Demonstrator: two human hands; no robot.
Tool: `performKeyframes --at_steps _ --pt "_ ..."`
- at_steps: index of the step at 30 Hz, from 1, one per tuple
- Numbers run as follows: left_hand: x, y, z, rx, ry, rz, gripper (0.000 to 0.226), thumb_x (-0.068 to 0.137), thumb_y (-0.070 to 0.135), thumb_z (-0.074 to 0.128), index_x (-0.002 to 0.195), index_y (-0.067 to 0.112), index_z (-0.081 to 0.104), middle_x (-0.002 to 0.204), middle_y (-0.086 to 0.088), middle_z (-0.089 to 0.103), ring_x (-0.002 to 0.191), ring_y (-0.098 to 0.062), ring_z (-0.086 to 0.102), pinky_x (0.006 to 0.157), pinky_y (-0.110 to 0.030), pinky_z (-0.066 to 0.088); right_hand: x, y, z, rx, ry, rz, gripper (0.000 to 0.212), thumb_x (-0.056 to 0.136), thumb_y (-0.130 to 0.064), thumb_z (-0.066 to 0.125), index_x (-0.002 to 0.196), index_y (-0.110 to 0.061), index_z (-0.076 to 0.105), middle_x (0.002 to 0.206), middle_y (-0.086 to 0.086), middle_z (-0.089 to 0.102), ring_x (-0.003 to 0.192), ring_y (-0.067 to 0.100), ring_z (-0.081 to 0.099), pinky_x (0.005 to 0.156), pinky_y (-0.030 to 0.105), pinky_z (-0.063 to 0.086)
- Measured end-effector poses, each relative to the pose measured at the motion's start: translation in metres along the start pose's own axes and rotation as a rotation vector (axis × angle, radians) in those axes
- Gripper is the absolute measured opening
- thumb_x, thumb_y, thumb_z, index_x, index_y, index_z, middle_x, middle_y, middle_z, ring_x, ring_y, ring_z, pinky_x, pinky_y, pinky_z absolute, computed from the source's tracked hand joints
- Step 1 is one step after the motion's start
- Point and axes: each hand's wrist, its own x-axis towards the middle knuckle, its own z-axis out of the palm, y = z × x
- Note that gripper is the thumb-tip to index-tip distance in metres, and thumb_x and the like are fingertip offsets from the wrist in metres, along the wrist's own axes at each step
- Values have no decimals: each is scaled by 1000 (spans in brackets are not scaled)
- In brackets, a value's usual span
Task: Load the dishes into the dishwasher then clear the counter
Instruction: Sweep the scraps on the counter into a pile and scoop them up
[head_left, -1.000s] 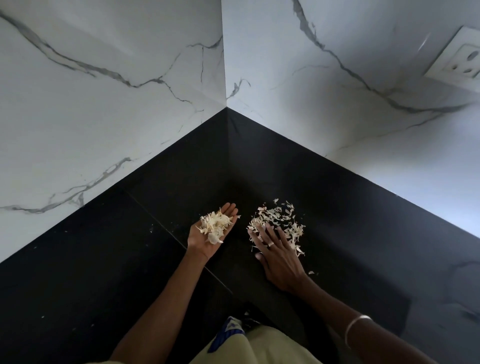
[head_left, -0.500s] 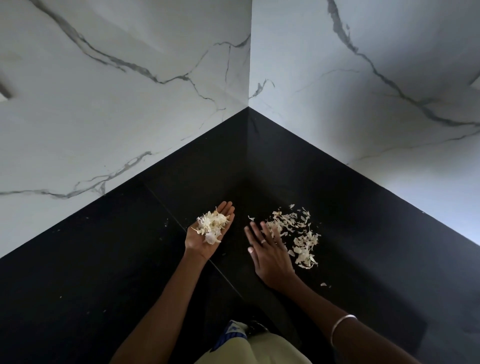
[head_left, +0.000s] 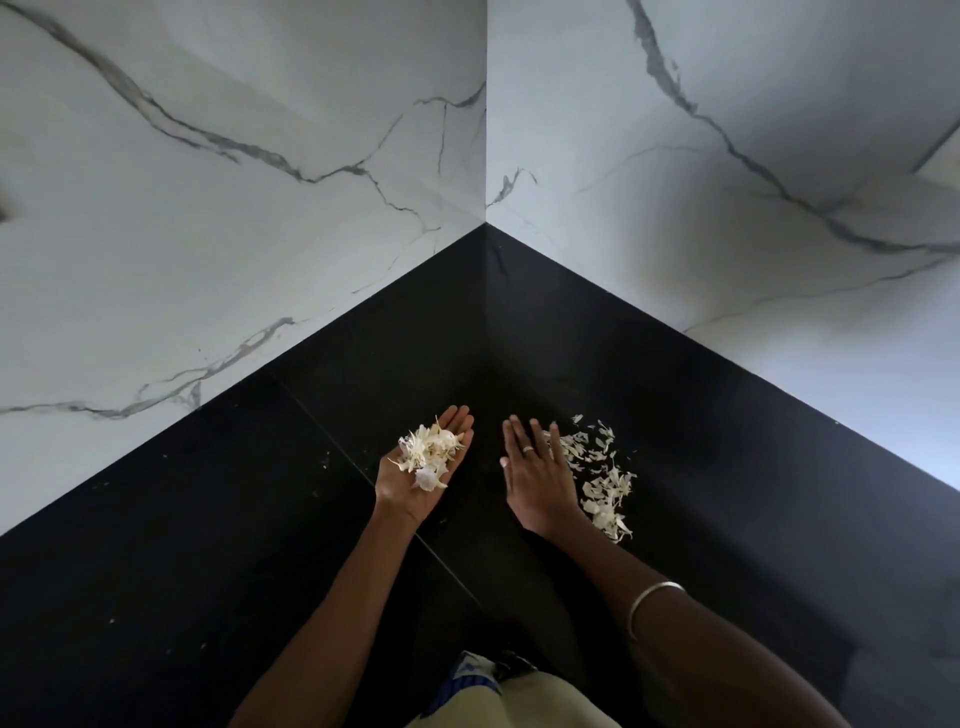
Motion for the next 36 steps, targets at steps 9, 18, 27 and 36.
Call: performKeyframes --at_steps 9,18,27,36 --pt "3 -32 5 31 -19 -72 60 97 28 27 146 -5 34 148 -25 41 138 -38 41 120 -45 23 -48 61 -31 189 175 123 51 103 -27 30 151 -9 29 159 10 25 150 23 15 123 41 8" --pt "1 -38 15 -1 5 -92 61 102 34 19 146 -6 35 147 -25 42 139 -37 39 120 -46 23 10 82 -31 460 42 266 55 104 -33 35 153 -10 22 163 9 13 151 23 7 122 41 13" --pt "3 -46 13 37 -2 -92 59 99 28 23 145 -6 35 147 -25 42 139 -36 38 121 -45 20 -35 35 -21 251 -168 -91 65 95 -63 36 153 -38 20 162 -8 5 148 15 1 118 43 19" --pt "-2 -48 15 27 -5 -107 62 97 32 27 145 -6 36 147 -26 42 139 -38 38 120 -46 24 -73 99 -33 551 202 106 25 95 -33 59 119 -30 68 134 -11 60 128 4 51 104 37 48"
